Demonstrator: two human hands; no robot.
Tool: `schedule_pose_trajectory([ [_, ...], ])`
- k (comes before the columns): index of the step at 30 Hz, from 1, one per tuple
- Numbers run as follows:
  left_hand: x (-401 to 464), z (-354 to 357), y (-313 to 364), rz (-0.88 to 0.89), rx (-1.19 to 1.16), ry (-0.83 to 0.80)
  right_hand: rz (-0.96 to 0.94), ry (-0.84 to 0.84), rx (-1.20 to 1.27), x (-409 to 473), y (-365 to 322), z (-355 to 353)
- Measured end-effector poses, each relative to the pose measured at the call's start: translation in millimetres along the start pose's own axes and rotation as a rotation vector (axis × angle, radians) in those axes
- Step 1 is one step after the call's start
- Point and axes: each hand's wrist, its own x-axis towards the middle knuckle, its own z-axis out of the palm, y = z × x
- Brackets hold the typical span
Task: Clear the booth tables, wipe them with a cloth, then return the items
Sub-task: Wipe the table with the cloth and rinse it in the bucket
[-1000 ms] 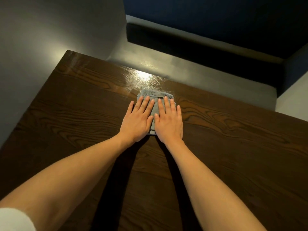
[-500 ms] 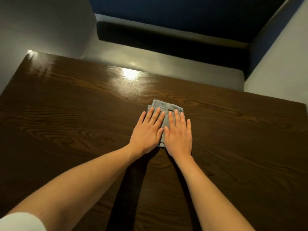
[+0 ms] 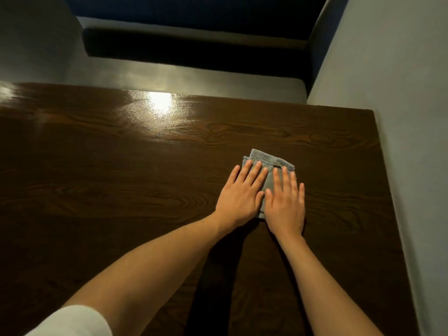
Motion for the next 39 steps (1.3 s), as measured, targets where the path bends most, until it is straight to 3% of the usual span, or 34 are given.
schedule_pose_trajectory([
  [6,-23,4,1,0.085,-0.003,-0.025,0.098,0.012,0.044,-38,-6,7],
  [13,-82,5,-35,0.118,-0.029,-0.043,0.138,0.014,0.051,-83,-64,14],
  [26,-194,-27,-239,0.023,0.03,0.019,0.038,-0.01,0.048,-95,-296,30],
  [34,-262,-47,-377,-0.166,0.069,0.099,-0.147,-0.022,0.062,-80,-451,36],
  [39,-295,-52,-424,-0.284,0.068,0.14,-0.281,-0.063,0.057,-74,-507,38],
])
